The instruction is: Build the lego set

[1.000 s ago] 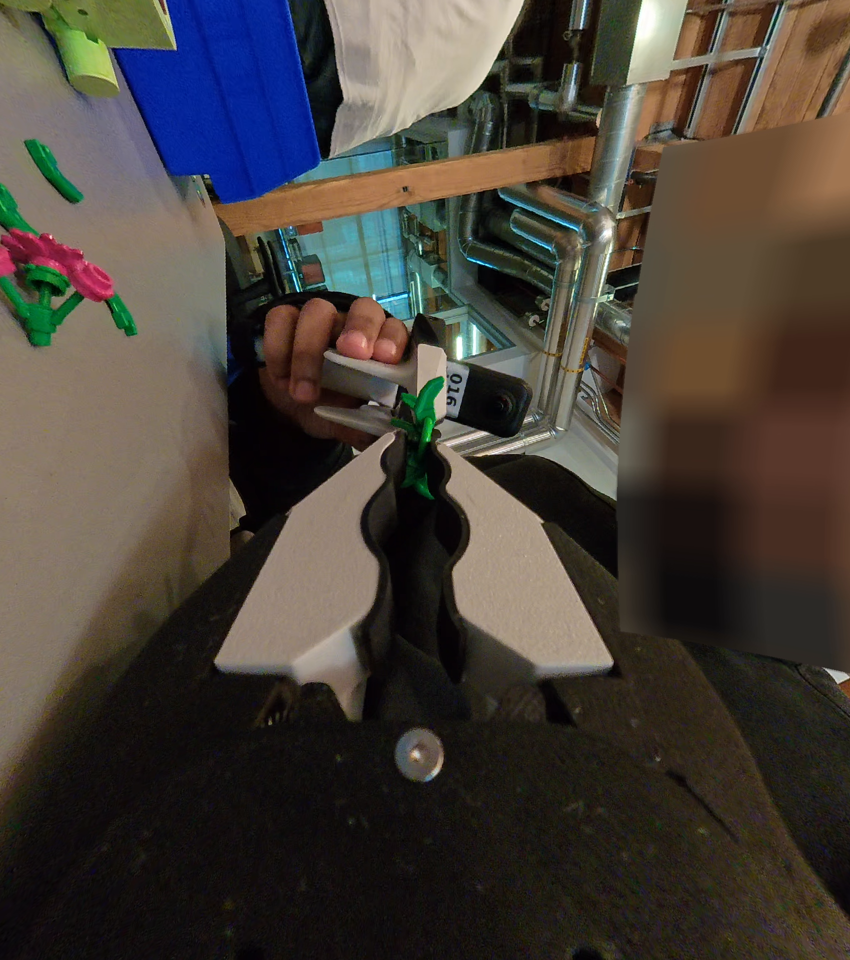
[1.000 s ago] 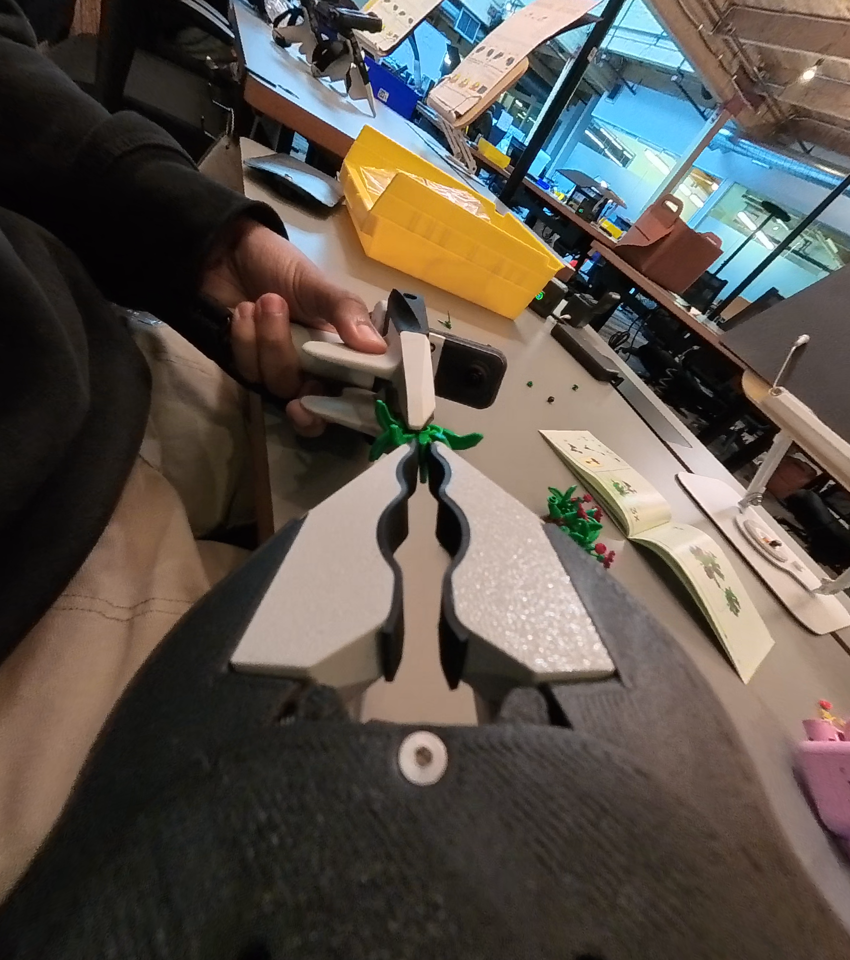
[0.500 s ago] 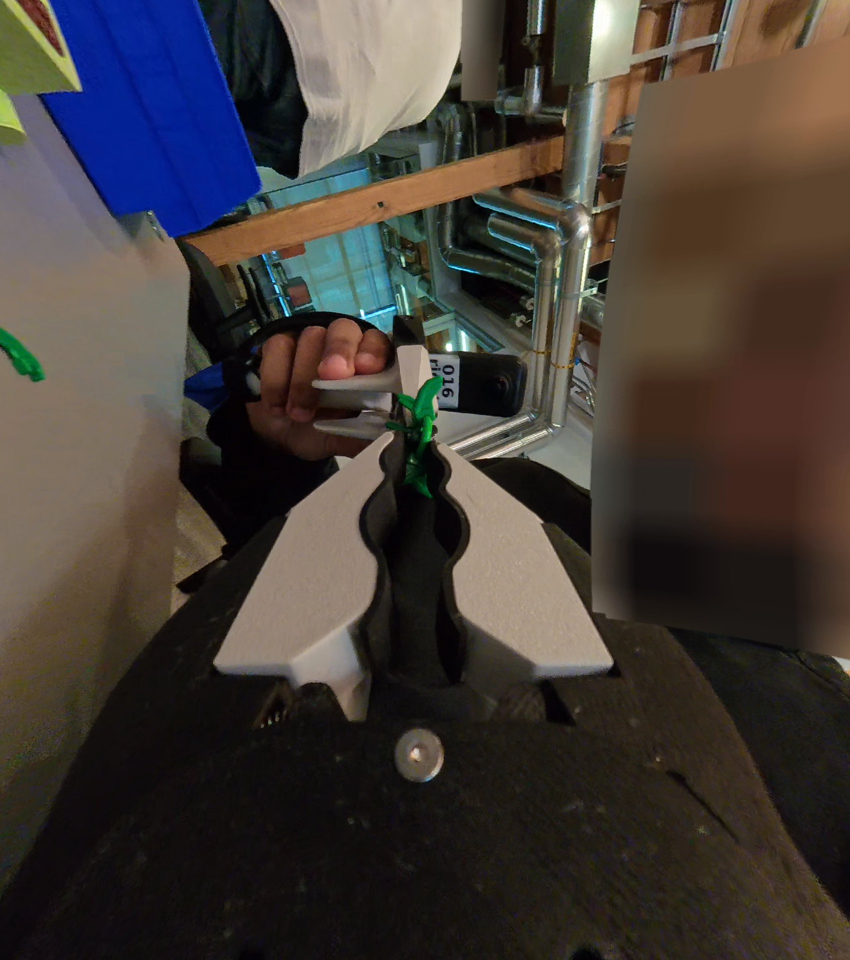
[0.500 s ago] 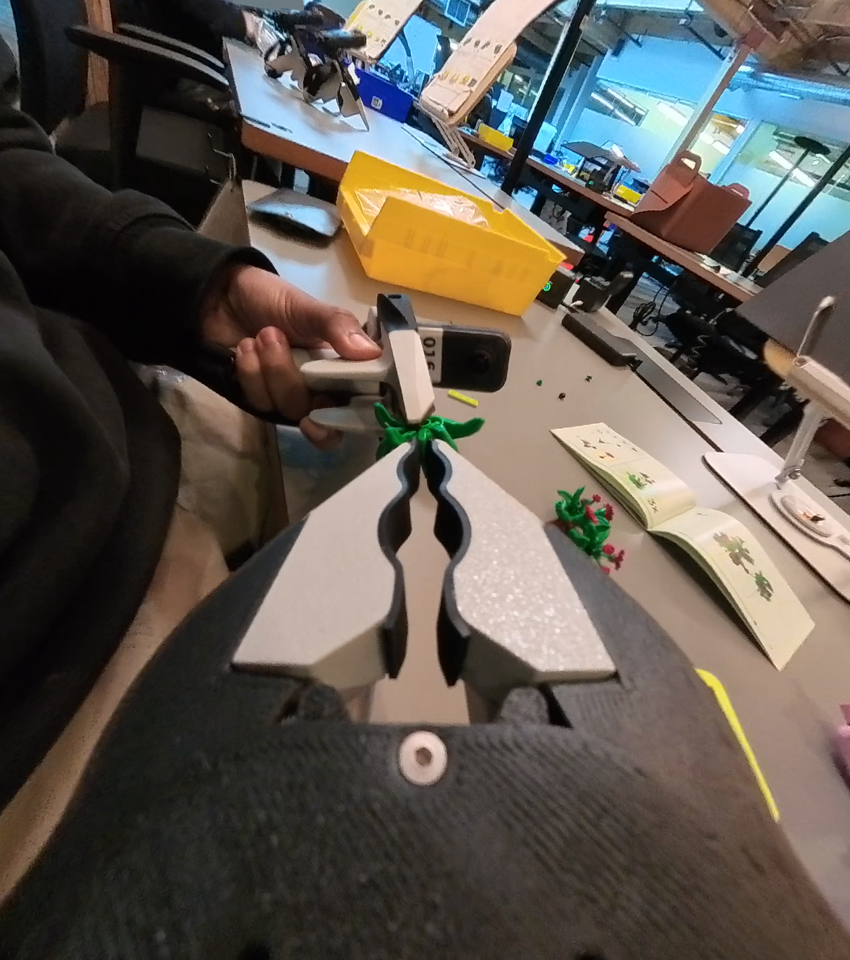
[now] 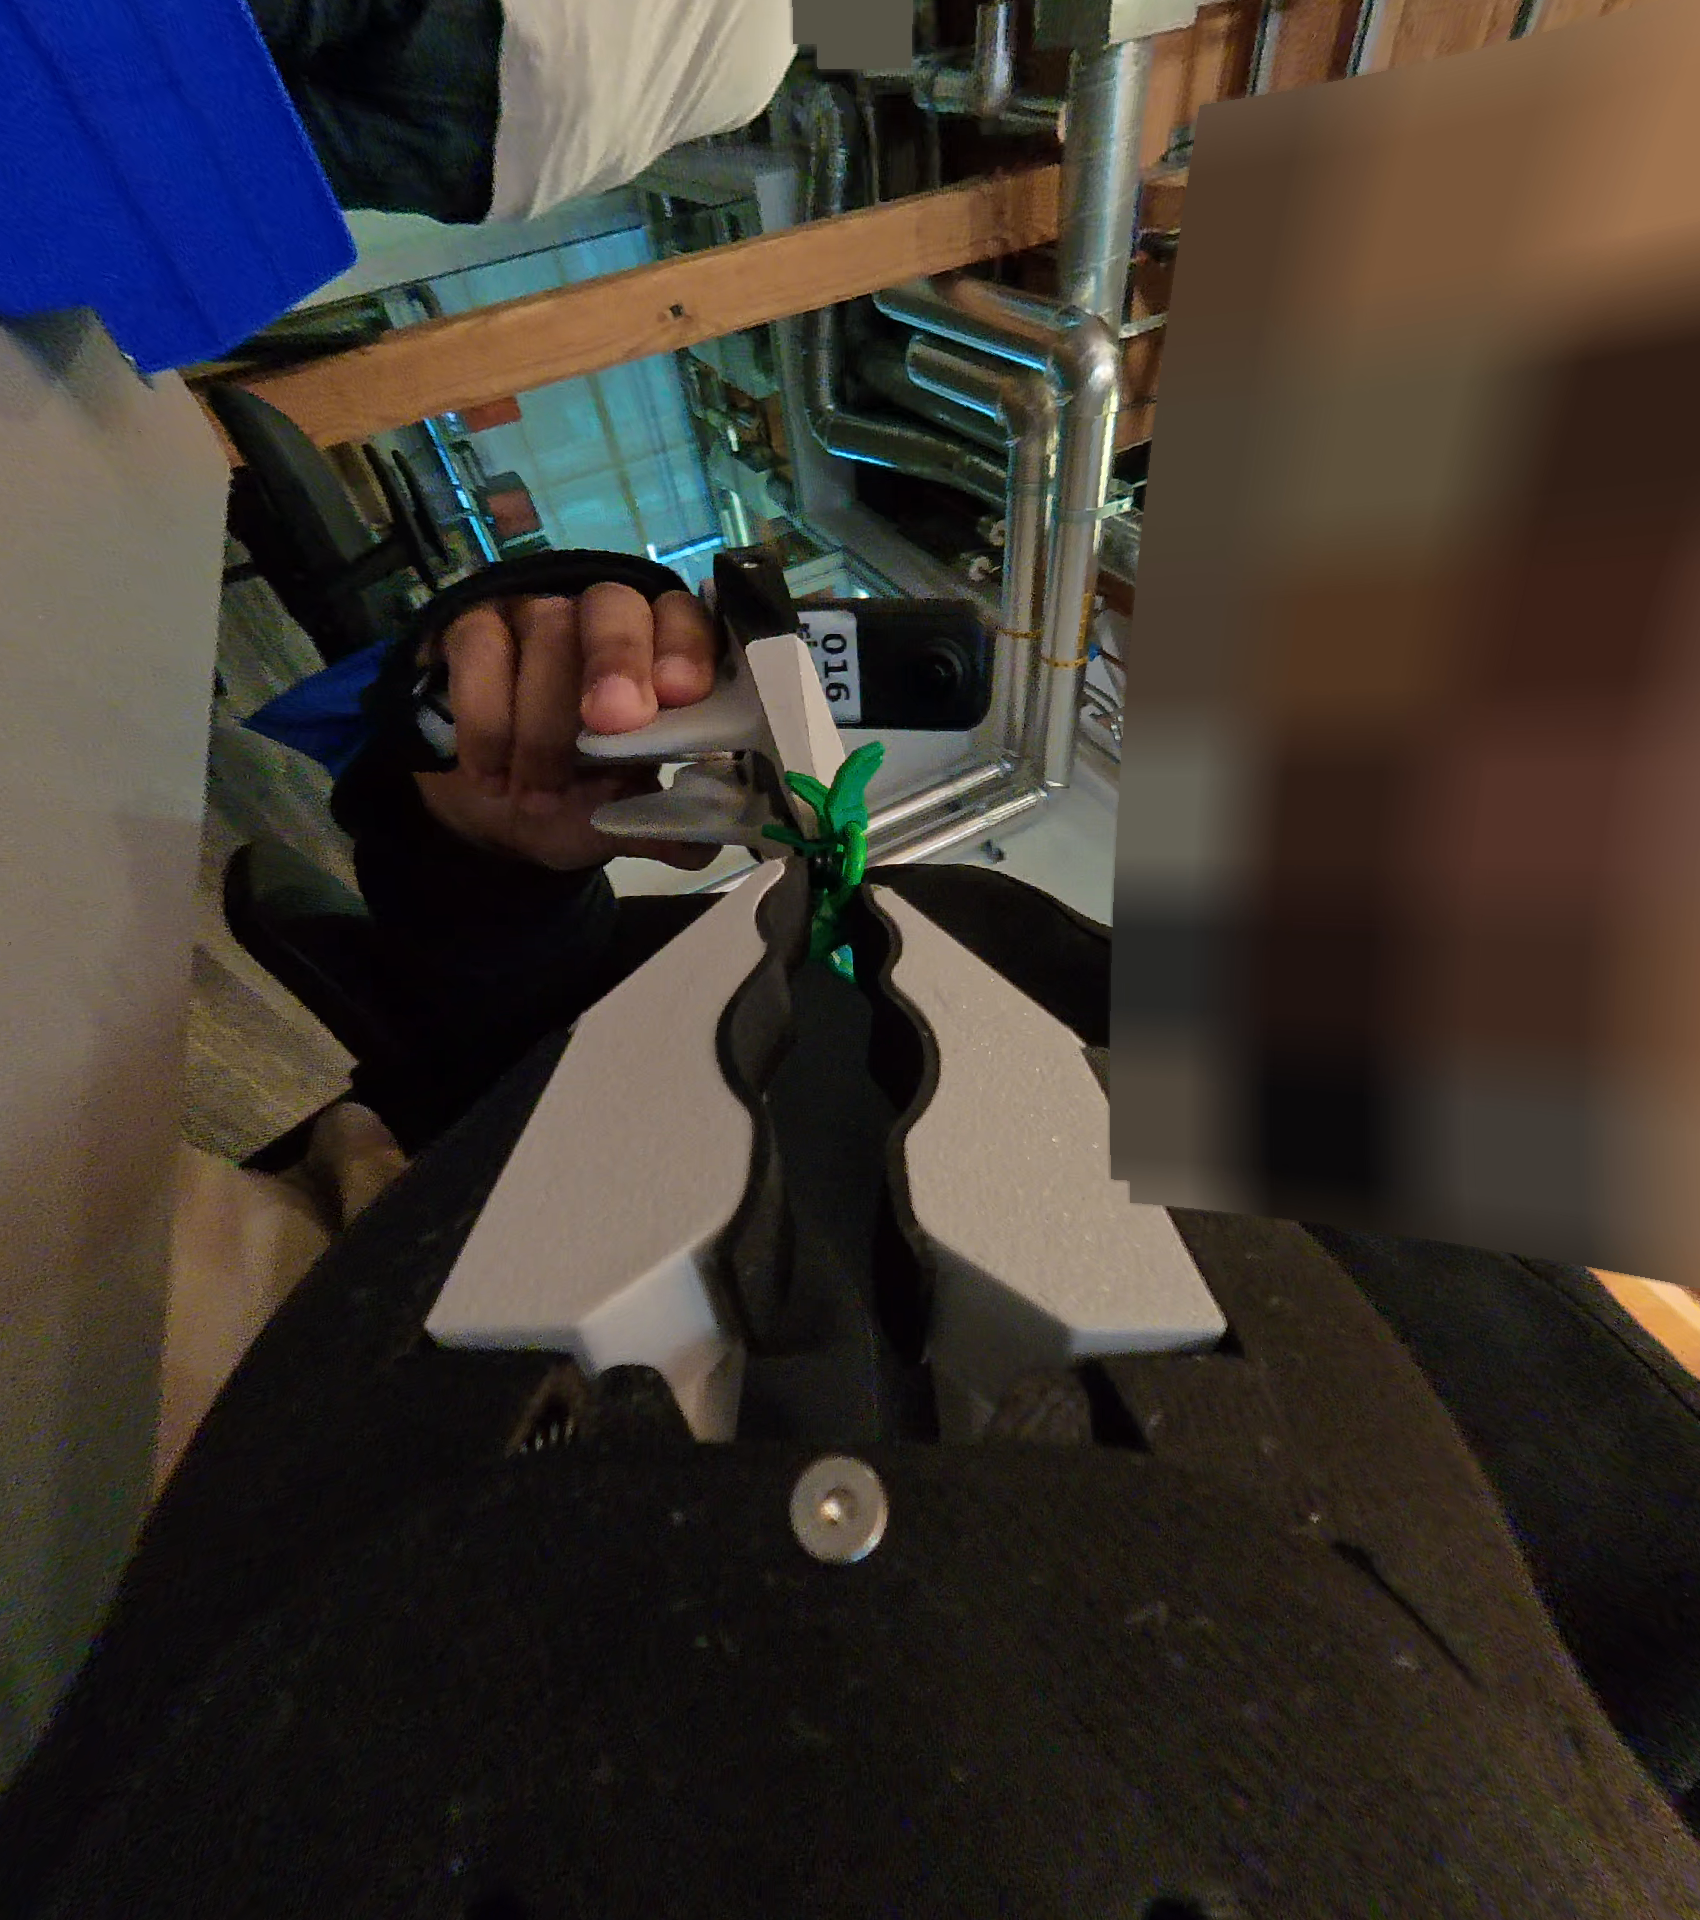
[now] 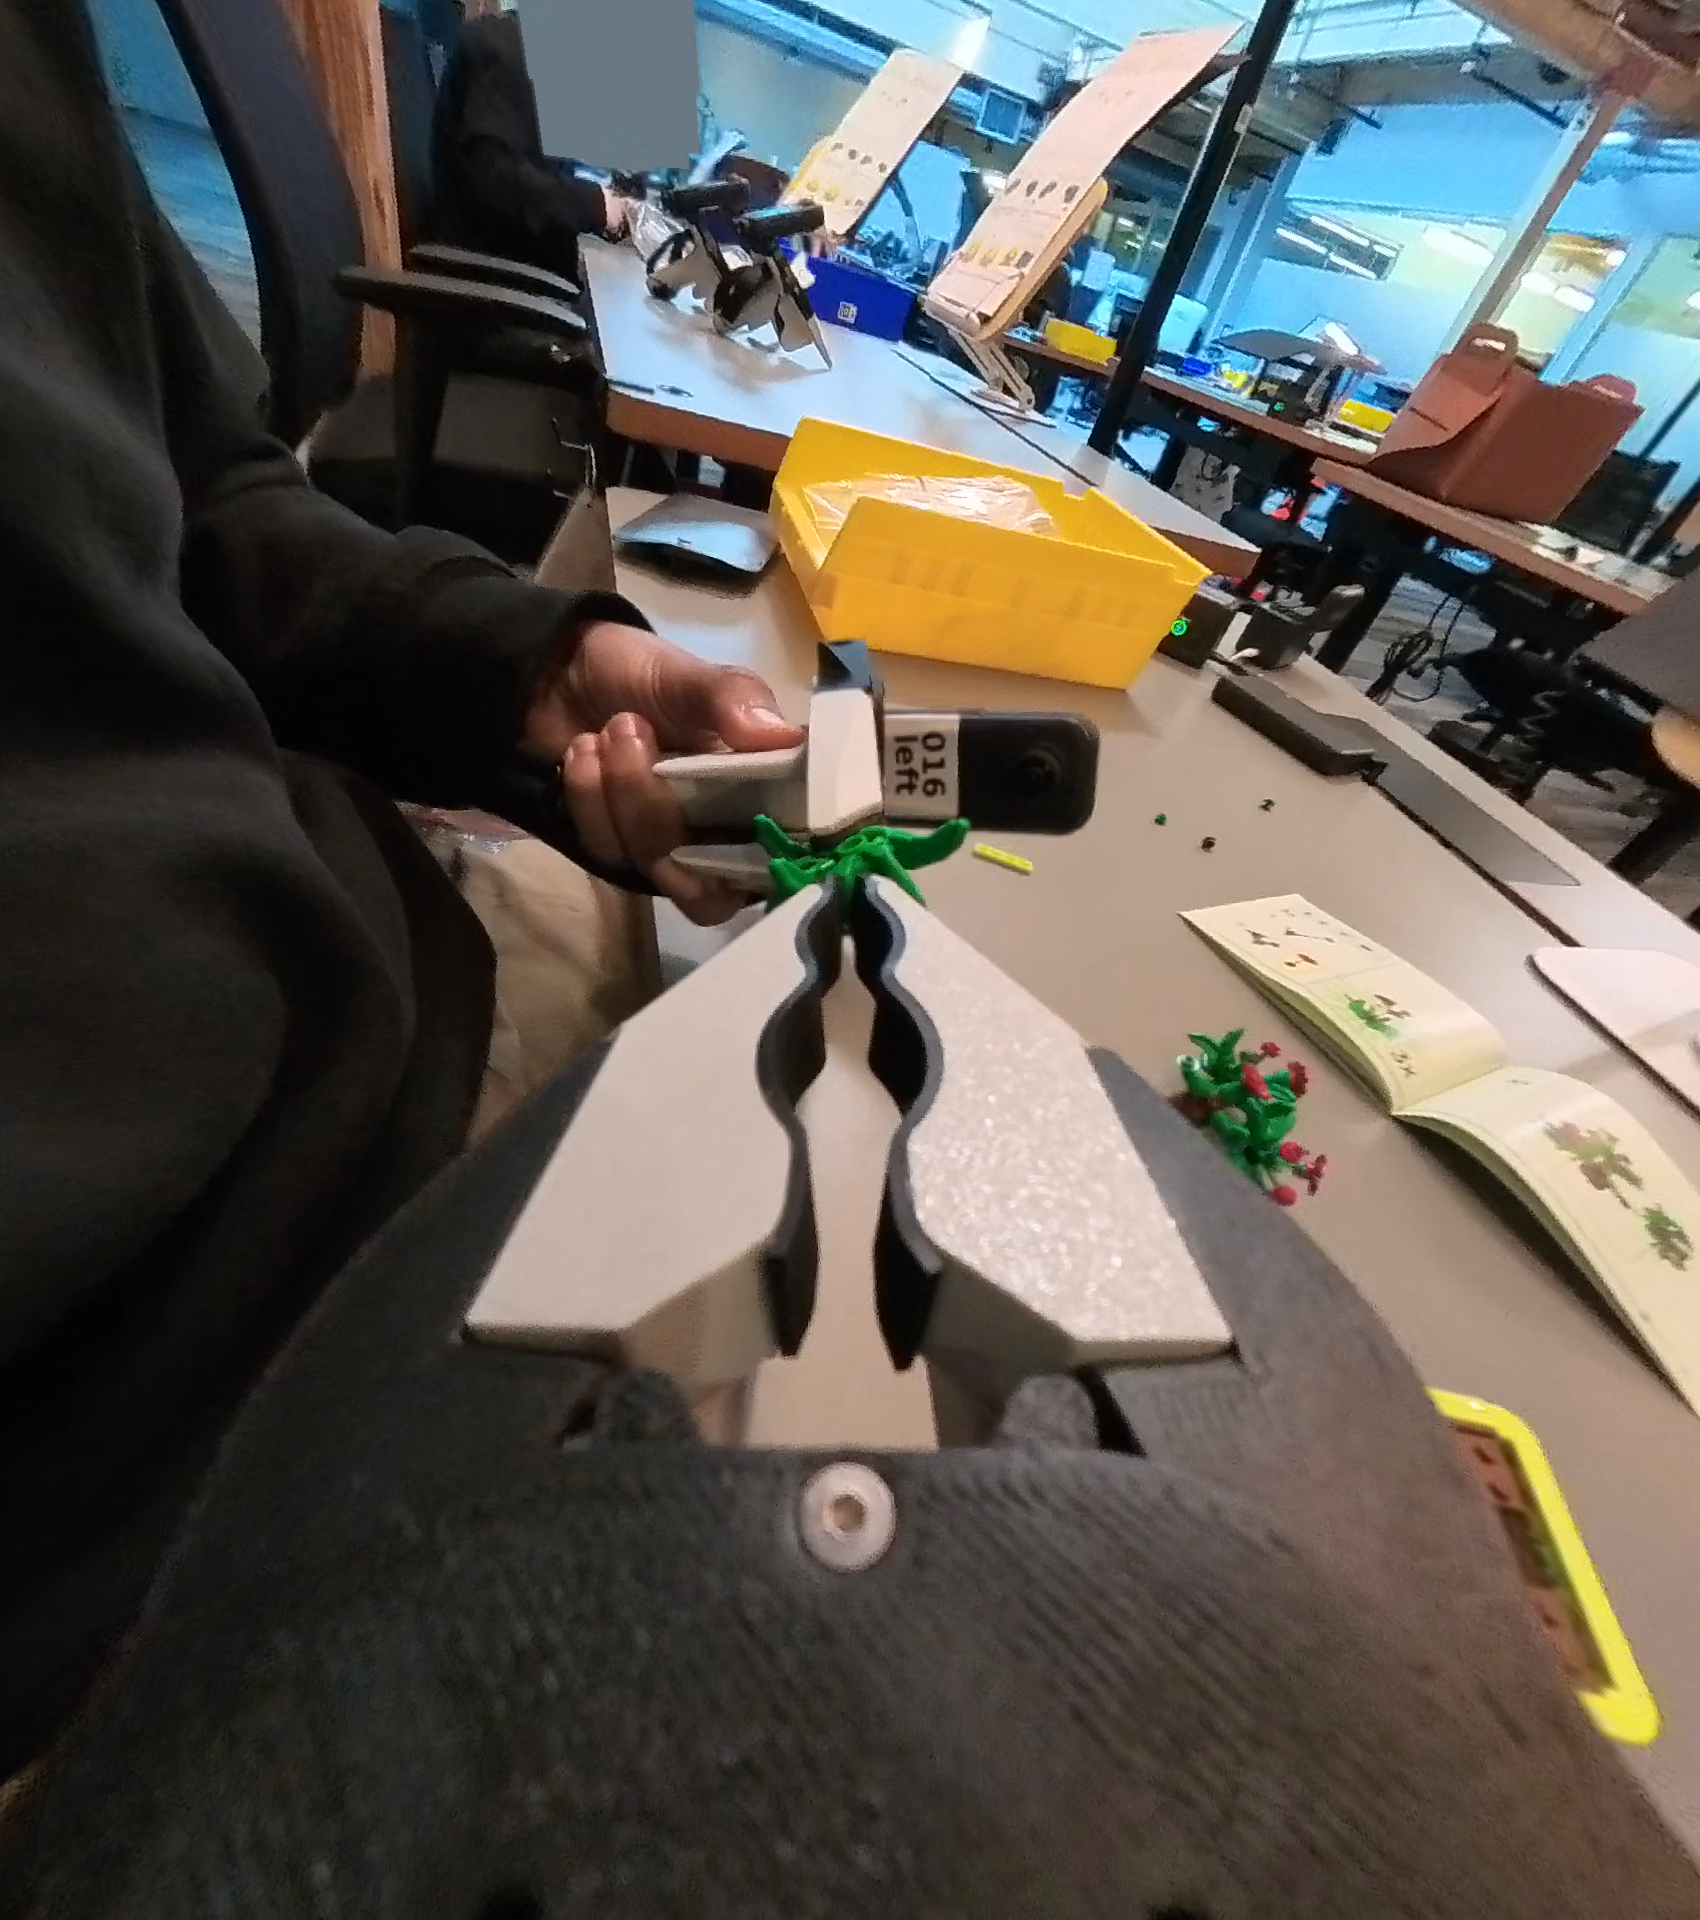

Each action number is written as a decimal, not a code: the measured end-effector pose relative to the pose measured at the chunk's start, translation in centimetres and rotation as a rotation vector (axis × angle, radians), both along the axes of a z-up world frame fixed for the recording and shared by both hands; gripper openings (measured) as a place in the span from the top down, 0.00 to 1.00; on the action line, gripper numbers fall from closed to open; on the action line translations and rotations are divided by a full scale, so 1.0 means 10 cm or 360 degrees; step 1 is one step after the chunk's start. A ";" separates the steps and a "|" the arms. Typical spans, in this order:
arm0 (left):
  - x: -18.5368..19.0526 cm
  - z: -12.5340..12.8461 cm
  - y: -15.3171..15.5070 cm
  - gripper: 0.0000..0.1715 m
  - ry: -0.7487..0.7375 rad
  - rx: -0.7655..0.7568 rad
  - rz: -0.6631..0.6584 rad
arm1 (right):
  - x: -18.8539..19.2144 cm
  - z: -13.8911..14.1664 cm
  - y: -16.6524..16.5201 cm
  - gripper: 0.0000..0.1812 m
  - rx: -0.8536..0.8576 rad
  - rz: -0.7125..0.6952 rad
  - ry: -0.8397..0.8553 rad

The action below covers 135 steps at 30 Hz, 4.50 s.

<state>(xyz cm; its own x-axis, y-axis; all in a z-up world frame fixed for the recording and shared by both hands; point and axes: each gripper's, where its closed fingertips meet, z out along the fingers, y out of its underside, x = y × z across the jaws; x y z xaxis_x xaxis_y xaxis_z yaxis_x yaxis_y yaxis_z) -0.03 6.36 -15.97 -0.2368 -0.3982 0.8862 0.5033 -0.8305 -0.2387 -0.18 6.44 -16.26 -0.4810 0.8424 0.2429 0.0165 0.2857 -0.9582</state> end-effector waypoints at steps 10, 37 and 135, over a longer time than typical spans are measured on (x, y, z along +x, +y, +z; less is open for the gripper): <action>-0.06 -0.10 0.08 0.95 0.0308 0.0164 0.0263 | -0.07 -0.11 0.05 1.00 0.0076 -0.0085 -0.0065; -0.09 -0.14 0.14 0.97 0.0499 0.0189 0.0393 | -0.08 -0.14 0.07 1.00 0.0315 -0.0161 0.0014; -0.11 -0.15 0.15 0.96 0.0297 0.0104 0.0334 | -0.12 -0.15 0.06 1.00 0.0362 -0.0221 0.0111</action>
